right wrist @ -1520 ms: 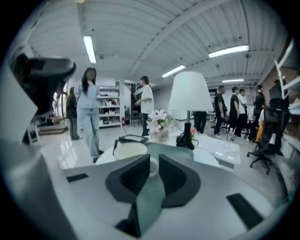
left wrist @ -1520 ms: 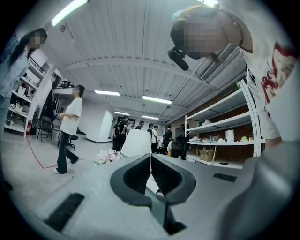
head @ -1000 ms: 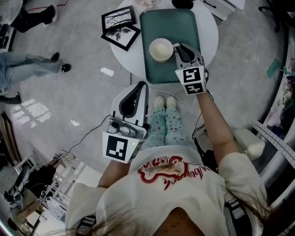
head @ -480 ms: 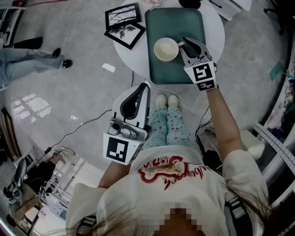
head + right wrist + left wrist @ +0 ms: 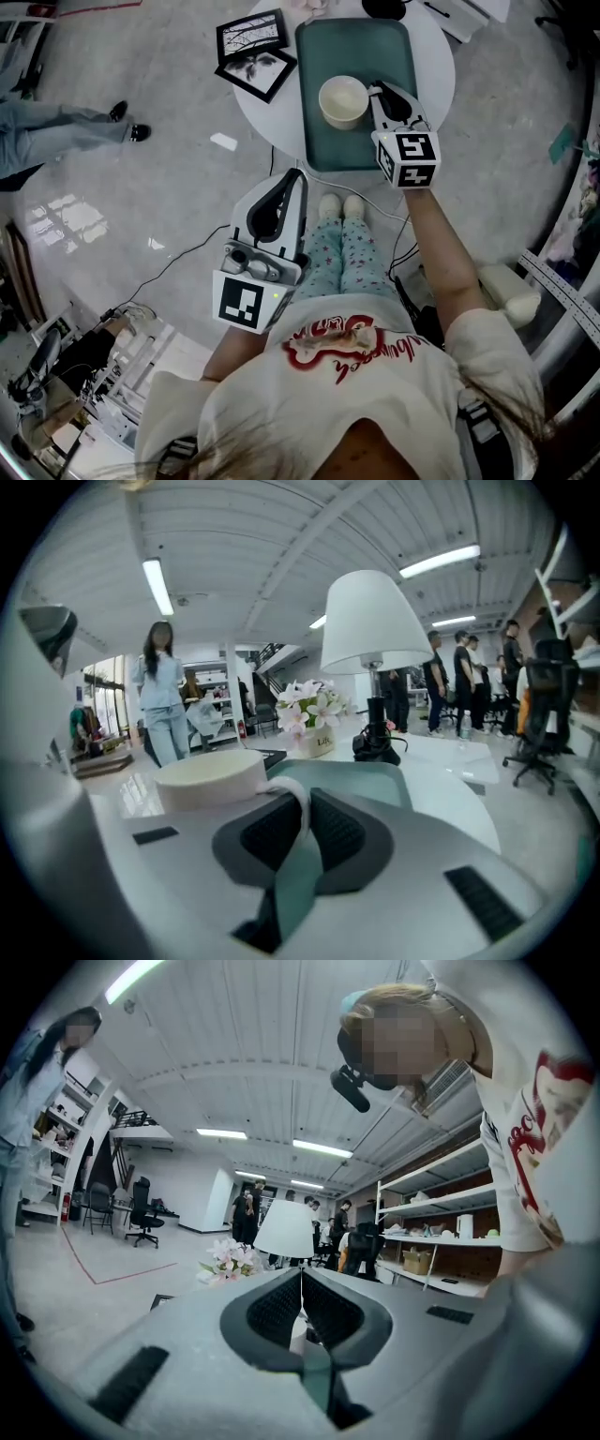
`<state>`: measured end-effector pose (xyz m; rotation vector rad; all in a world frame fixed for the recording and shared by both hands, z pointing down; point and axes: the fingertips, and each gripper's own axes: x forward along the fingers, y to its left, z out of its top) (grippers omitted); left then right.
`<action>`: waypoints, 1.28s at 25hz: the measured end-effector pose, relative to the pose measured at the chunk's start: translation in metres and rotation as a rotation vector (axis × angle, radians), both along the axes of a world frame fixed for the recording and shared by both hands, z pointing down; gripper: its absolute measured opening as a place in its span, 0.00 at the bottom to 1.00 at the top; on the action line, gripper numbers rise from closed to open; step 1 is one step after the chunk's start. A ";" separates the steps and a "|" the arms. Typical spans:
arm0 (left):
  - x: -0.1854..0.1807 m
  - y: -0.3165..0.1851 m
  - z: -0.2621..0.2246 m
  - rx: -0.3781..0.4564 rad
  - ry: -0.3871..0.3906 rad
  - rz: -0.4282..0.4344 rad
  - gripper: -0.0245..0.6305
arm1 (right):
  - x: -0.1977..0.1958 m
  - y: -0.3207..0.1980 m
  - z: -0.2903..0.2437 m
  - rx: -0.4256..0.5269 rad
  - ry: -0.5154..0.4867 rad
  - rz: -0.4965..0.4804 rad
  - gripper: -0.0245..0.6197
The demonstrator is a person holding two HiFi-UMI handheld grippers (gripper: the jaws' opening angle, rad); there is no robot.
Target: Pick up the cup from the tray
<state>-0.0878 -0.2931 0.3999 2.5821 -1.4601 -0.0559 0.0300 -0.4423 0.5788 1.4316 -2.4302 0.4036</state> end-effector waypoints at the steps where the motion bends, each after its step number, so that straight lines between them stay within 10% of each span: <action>1: 0.000 0.001 -0.003 0.010 0.001 0.000 0.06 | 0.003 0.001 -0.008 -0.008 -0.014 0.026 0.11; 15: 0.003 0.003 -0.110 0.187 -0.009 -0.002 0.06 | 0.035 0.064 -0.265 0.140 -0.112 0.029 0.11; 32: 0.008 0.027 -0.121 0.226 -0.049 -0.075 0.06 | 0.054 0.119 -0.282 0.144 -0.136 -0.068 0.11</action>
